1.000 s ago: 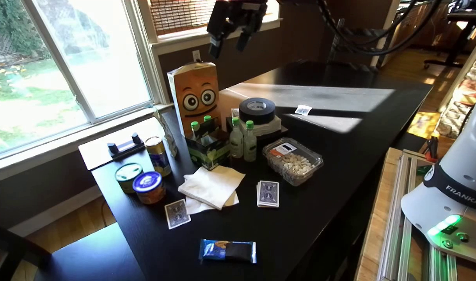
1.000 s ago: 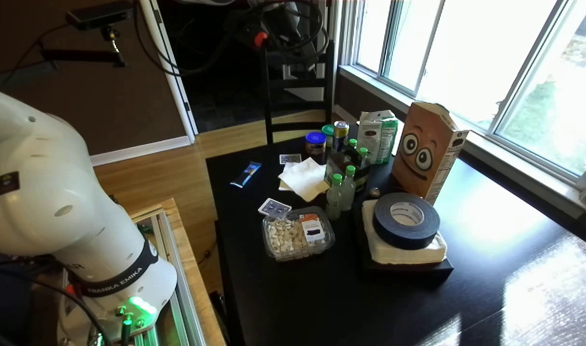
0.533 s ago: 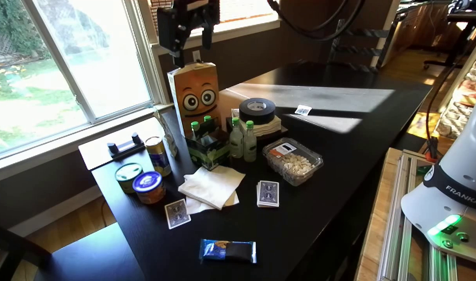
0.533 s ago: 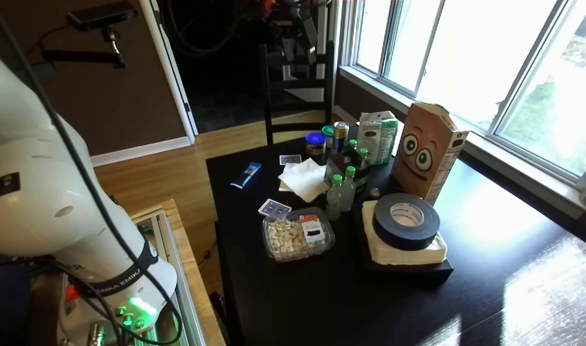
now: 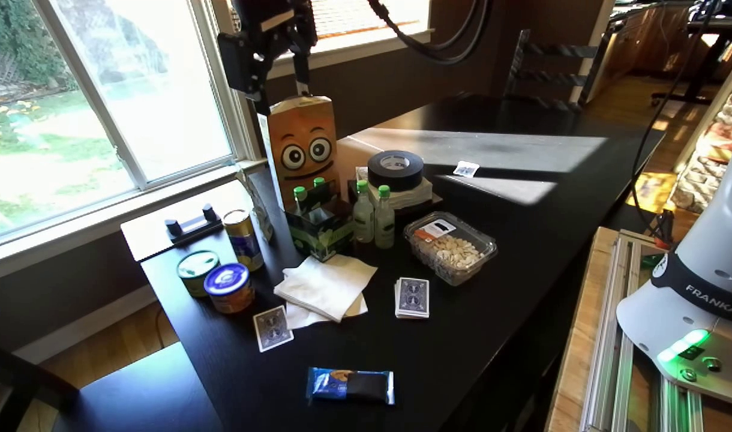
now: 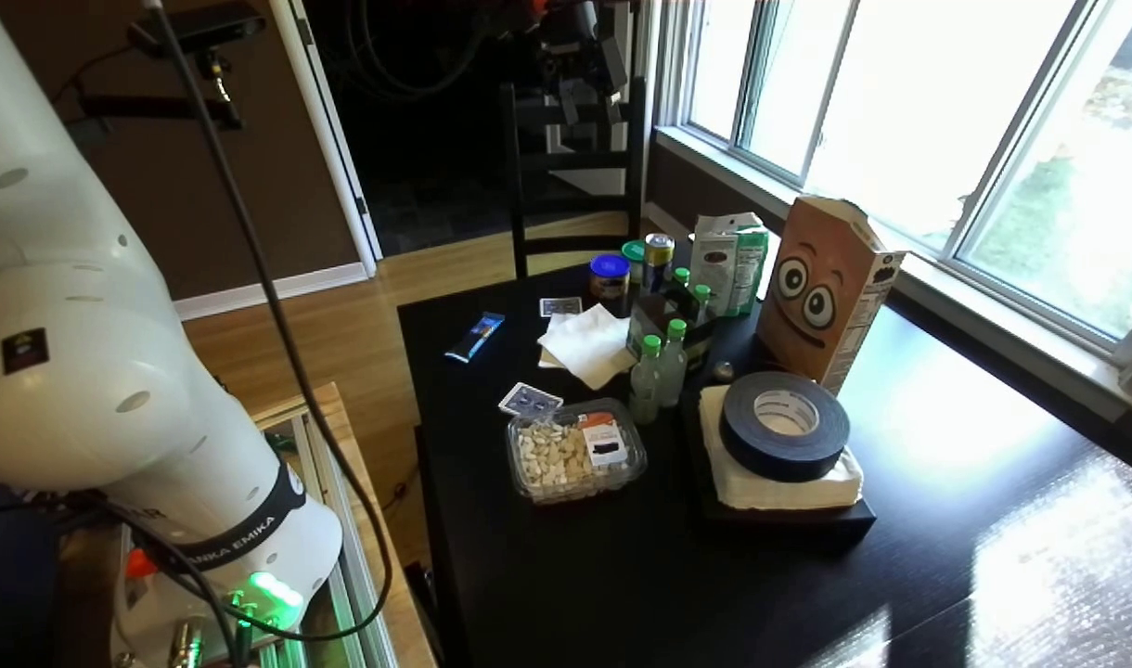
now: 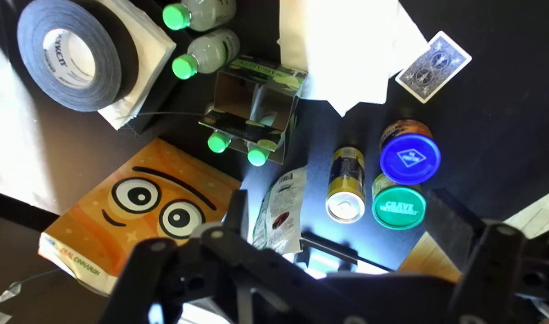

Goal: Put the can in the bottle crate

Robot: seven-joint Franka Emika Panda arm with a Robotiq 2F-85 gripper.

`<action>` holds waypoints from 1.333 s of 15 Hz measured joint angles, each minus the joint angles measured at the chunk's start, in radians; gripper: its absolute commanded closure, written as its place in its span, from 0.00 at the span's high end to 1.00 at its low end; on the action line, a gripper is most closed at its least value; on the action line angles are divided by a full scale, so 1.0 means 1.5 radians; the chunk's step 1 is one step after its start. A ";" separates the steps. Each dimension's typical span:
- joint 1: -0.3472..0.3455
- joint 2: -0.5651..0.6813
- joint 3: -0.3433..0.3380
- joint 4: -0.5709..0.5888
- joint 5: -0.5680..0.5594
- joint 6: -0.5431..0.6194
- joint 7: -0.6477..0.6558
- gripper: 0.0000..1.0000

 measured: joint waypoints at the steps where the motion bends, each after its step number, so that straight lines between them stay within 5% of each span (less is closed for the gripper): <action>1: 0.011 0.005 -0.001 0.012 0.000 -0.040 0.015 1.00; 4: 0.066 0.060 0.004 0.097 0.014 -0.147 0.085 1.00; 10: 0.146 0.259 -0.015 0.274 0.056 -0.157 0.136 1.00; 15: 0.142 0.420 -0.064 0.409 0.174 -0.125 0.090 1.00; 20: 0.128 0.505 -0.139 0.484 0.198 -0.168 0.129 1.00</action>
